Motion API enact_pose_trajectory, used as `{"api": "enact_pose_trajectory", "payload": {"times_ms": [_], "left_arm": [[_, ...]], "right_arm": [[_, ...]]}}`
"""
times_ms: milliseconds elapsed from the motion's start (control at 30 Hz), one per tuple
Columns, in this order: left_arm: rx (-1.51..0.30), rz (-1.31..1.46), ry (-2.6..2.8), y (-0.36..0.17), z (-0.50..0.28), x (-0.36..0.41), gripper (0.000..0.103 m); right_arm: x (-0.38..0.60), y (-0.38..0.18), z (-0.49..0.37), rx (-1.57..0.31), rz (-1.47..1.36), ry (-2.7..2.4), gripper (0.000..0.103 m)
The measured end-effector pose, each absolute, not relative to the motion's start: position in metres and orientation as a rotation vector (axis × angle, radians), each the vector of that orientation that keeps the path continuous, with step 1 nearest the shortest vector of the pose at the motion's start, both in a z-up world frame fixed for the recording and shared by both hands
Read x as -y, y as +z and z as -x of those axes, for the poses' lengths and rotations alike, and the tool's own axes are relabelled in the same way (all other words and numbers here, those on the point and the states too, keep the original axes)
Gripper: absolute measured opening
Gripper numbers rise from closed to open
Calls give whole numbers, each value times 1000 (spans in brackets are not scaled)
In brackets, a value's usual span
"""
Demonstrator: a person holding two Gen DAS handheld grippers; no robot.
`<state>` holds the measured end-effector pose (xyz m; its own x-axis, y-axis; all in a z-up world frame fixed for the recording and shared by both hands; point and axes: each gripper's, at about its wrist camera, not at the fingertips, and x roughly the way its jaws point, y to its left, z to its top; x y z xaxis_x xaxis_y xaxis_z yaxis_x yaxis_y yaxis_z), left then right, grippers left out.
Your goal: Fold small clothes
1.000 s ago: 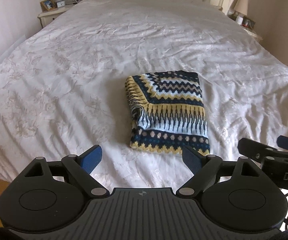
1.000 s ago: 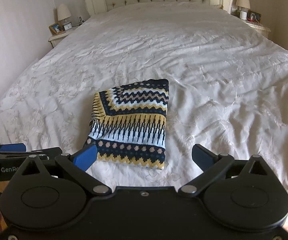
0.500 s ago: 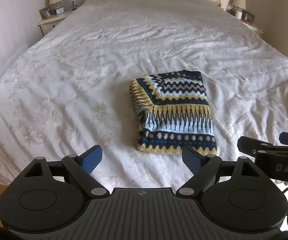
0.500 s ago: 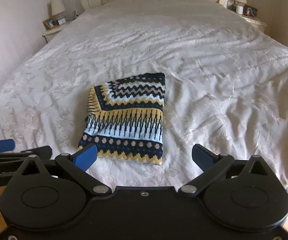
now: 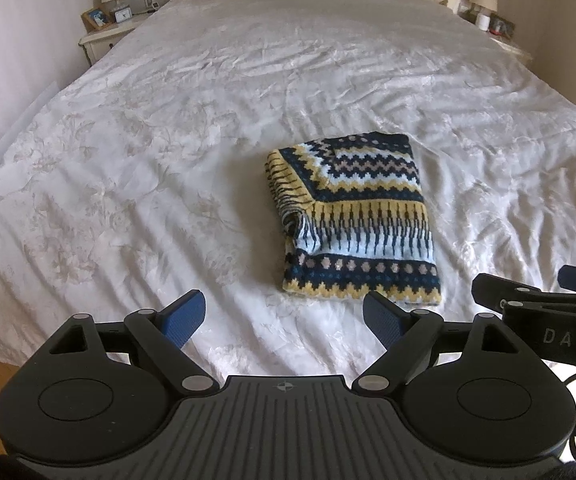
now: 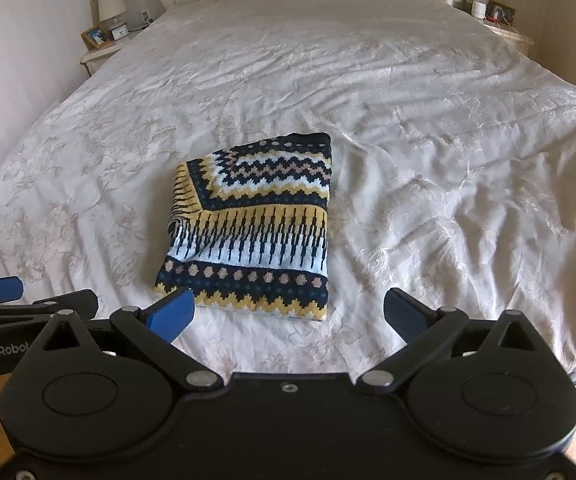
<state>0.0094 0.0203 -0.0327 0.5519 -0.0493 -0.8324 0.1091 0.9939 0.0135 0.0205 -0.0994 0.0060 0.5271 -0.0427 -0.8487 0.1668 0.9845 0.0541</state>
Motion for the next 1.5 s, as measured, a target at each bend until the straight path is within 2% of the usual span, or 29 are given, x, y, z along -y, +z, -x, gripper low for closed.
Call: {"api": "enact_pose_trajectory", "payload": {"times_ms": [400,533,1500], "left_arm": [[-987,-63,-97,-32,-4,-20,86],[-982,-65,-98,-31,-5,-20,81],[-1031,-87,-101,-40,-19,-10,81]], "right_arm": [[98,10,-15,-996,-143,-129,100],[99,11,-15,-993,-149,-132,100],[103,3,-26,-1020,-176,-144,100]]}}
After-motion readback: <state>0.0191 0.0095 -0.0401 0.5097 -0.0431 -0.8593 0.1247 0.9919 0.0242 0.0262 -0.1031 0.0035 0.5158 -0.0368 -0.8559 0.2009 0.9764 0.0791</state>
